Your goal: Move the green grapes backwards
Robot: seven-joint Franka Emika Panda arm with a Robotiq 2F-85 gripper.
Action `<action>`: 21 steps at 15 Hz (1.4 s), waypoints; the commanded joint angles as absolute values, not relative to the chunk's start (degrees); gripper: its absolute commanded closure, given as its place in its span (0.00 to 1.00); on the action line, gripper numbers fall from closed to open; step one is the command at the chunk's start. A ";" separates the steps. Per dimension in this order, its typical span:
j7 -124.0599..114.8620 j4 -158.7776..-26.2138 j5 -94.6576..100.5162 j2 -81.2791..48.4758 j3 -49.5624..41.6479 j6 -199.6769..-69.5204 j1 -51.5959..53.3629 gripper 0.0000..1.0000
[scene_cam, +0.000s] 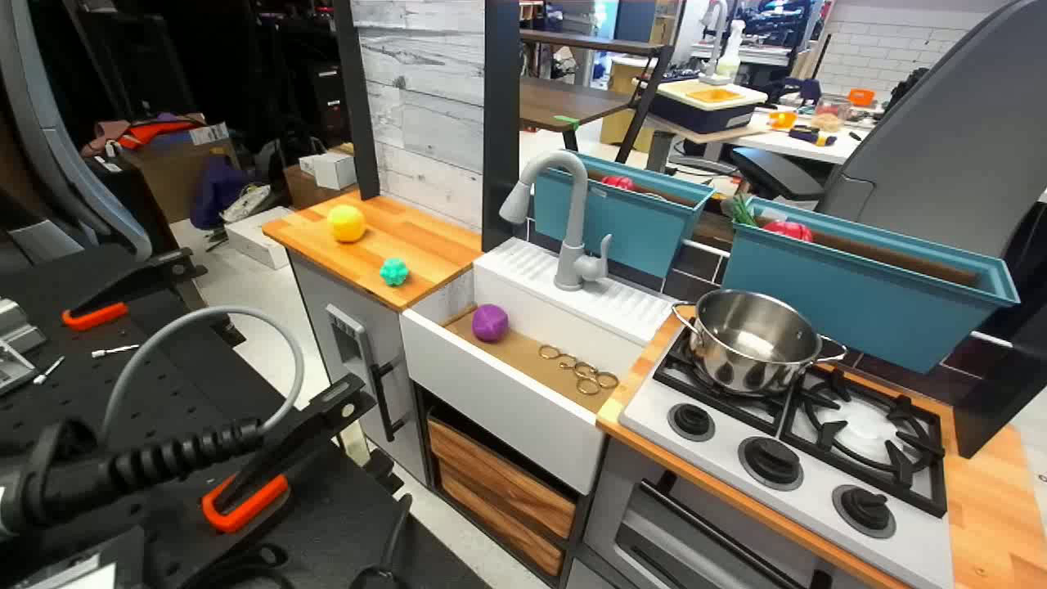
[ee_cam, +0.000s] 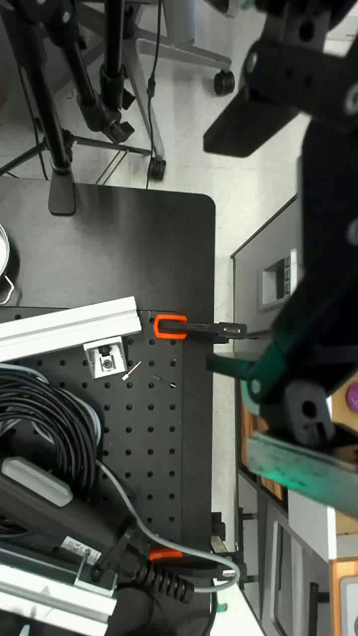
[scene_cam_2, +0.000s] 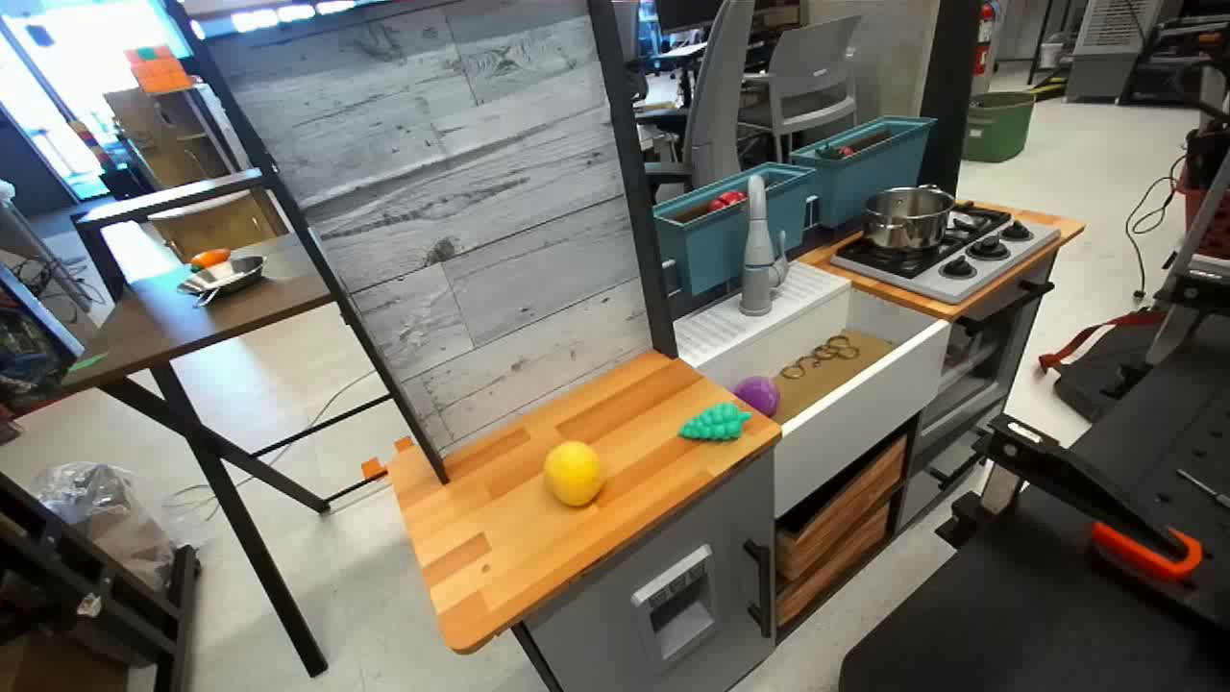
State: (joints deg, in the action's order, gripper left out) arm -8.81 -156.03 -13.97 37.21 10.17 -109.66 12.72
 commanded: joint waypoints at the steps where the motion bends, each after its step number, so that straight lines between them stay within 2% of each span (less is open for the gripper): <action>1: -8.63 -155.87 -14.11 37.28 10.46 -109.40 12.35 0.00; 11: -8.63 -155.83 -14.11 37.28 10.46 -109.40 12.35 0.00; 13: -9.67 -154.88 -14.33 33.75 11.18 -112.42 11.88 0.00; 21: -18.82 -147.82 -8.60 7.06 13.84 -139.96 7.69 0.00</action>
